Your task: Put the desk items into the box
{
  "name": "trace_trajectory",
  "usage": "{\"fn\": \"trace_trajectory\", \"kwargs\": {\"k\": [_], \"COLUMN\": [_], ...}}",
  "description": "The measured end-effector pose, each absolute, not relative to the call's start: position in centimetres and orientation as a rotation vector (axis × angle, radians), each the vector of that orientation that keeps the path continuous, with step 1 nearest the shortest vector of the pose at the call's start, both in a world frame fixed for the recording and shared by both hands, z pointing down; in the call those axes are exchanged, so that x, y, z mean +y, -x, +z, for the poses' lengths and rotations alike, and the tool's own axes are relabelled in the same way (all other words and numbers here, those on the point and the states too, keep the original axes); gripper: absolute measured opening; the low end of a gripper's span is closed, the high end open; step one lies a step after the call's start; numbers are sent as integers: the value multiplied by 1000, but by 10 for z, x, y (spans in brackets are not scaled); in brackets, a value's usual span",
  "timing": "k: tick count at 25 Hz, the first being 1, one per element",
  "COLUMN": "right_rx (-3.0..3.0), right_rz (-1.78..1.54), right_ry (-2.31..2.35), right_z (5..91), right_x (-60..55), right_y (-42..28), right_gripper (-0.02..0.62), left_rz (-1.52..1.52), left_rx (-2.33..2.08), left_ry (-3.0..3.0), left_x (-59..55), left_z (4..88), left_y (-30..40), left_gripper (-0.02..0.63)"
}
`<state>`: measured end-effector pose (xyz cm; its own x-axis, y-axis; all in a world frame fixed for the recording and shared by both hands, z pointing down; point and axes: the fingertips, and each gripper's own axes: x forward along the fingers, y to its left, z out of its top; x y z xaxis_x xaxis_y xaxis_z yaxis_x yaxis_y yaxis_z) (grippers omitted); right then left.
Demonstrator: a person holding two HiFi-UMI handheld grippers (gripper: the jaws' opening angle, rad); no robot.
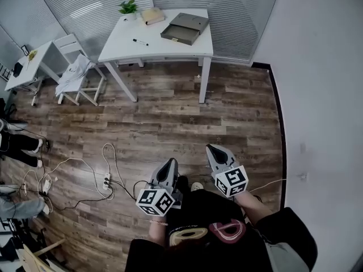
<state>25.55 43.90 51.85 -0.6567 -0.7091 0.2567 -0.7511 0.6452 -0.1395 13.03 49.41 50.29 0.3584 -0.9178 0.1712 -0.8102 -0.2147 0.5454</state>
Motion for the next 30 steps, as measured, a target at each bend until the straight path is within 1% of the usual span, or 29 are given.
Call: {"fn": "trace_trajectory", "kwargs": {"k": [4, 14, 18, 30], "right_rx": [-2641, -2554, -2551, -2576], "right_rz": [282, 322, 287, 318], "right_ry": [-1232, -1277, -1241, -1284], "right_z": [526, 544, 542, 531], "right_x": [435, 386, 359, 274], "right_y": [-257, -244, -215, -128], "right_gripper": [11, 11, 10, 10], "left_rz": [-226, -111, -96, -68], "left_rx": [-1530, -1588, -1589, -1556], "left_ry": [-2099, -2131, -2141, -2223], "left_x": [485, 417, 386, 295], "left_z": [505, 518, 517, 499], "left_y": [-128, -92, -69, 7], "left_gripper": [17, 17, 17, 17]}}
